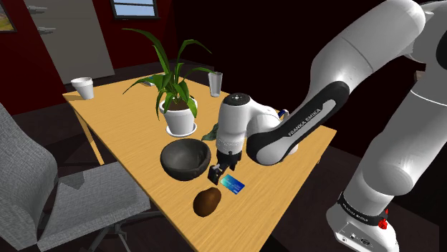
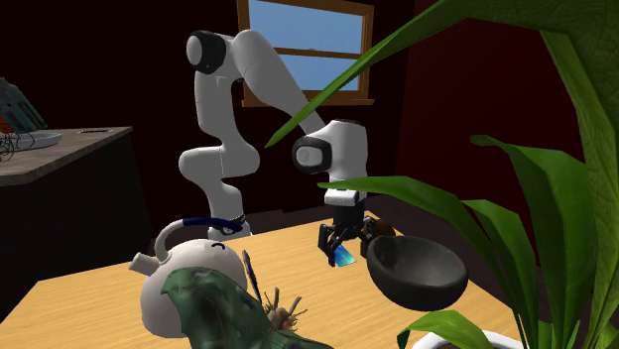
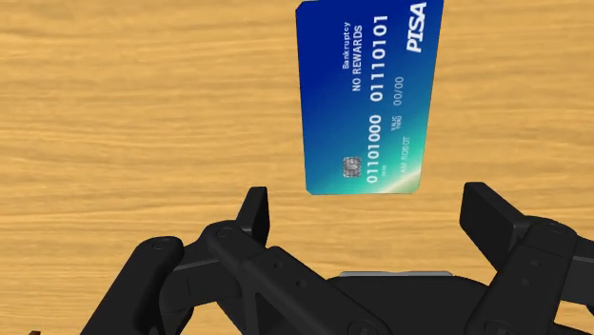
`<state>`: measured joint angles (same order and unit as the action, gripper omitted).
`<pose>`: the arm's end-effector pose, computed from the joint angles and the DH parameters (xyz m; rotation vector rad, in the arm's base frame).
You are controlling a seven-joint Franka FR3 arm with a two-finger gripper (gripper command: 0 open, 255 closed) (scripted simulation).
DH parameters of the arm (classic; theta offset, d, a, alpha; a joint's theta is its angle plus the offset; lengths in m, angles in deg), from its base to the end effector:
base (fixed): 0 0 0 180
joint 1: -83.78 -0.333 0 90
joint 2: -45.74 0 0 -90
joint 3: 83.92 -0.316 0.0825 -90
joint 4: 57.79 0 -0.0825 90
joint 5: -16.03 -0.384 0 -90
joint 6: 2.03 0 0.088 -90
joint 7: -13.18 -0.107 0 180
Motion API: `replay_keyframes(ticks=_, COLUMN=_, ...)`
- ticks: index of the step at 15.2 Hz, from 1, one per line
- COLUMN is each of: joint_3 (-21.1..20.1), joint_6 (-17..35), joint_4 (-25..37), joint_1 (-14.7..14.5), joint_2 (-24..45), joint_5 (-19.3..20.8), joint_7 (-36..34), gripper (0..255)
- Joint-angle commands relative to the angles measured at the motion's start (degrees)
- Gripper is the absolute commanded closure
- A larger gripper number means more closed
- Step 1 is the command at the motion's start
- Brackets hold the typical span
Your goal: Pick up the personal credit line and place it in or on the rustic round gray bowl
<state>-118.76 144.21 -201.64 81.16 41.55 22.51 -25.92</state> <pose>0.3730 0.2860 0.3124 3.1077 0.0982 0.2273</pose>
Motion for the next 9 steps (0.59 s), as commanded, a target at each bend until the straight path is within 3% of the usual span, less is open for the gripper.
replay_keyframes(ticks=1, joint_3=-0.02, joint_6=0.32, joint_4=-0.03, joint_1=0.08, joint_2=0.32, joint_5=0.36, joint_7=-0.24, gripper=0)
replay_keyframes(ticks=6, joint_3=-0.02, joint_6=0.30, joint_4=-0.03, joint_1=0.08, joint_2=0.32, joint_5=0.36, joint_7=-0.23, gripper=0)
replay_keyframes(ticks=7, joint_3=-0.02, joint_6=0.30, joint_4=-0.03, joint_1=0.08, joint_2=0.32, joint_5=0.36, joint_7=-0.23, gripper=255)
replay_keyframes(ticks=9, joint_3=-0.01, joint_6=0.32, joint_4=-0.04, joint_1=0.08, joint_2=0.33, joint_5=0.37, joint_7=-0.24, gripper=255)
